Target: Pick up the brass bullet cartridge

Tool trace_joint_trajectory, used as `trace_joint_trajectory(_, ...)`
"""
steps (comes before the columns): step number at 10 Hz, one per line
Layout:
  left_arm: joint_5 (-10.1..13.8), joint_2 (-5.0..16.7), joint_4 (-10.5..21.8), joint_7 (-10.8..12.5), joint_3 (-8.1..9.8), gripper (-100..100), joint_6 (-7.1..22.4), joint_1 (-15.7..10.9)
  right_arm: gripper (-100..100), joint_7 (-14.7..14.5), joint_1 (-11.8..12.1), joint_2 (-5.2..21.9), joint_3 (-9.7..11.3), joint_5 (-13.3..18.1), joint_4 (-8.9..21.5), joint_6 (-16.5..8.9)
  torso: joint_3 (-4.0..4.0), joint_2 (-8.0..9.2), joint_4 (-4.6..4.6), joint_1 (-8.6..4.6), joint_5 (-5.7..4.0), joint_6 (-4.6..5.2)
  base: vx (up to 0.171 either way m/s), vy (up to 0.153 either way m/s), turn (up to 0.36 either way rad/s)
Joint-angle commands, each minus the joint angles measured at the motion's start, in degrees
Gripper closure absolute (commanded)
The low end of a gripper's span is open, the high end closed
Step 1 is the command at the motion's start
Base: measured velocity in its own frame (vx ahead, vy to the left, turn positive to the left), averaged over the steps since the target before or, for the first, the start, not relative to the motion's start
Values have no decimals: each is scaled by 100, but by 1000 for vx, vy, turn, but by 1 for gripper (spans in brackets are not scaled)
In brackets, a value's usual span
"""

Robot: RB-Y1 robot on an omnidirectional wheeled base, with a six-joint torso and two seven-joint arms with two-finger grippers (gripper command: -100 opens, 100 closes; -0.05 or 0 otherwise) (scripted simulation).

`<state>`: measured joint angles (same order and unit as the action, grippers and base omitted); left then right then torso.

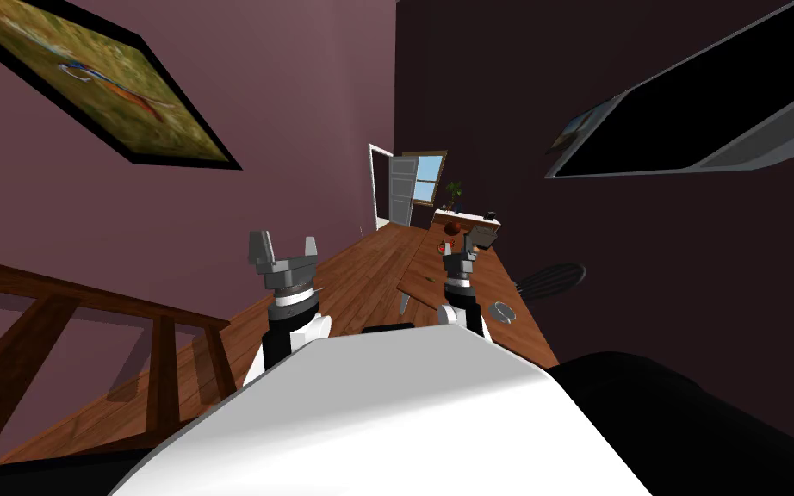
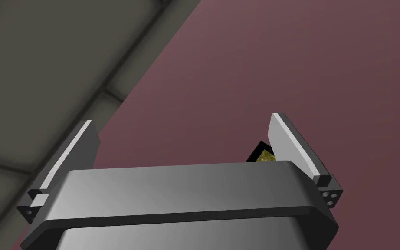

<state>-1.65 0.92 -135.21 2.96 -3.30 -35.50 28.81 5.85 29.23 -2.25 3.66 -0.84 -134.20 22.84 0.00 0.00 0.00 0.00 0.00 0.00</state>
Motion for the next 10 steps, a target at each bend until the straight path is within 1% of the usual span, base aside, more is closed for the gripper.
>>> trace_joint_trajectory(1, 0, 0, 0, 0, 0, 0, 0, 0, -100, -18, 53, 269, -3, 19, 51, -30, 0, 0, 0, 0, 0, 0, -9, -4, 65)
trace_joint_trajectory(3, 0, 0, 0, 0, 0, 0, 0, -1, -100, -60, 180, 614, -10, 63, 168, -101, 5, 9, 1, -8, -2, -1, -34, -19, 134)
trace_joint_trajectory(5, 0, 0, 0, 0, 0, 0, 0, -1, -100, -123, 377, 977, -19, 129, 341, -210, 10, 18, 4, -12, -3, 0, -55, -28, 160)
trace_joint_trajectory(7, 0, 0, 0, 0, 0, 0, 0, -1, -100, -203, 634, 1280, -31, 214, 560, -351, 15, 26, 6, -18, -4, -2, -72, -38, 250)
trace_joint_trajectory(10, 0, 0, 1, 0, 0, 0, 0, -2, -100, -352, 1110, 1635, -49, 375, 959, -608, 23, 39, 9, -16, -4, -2, -108, -25, 285)
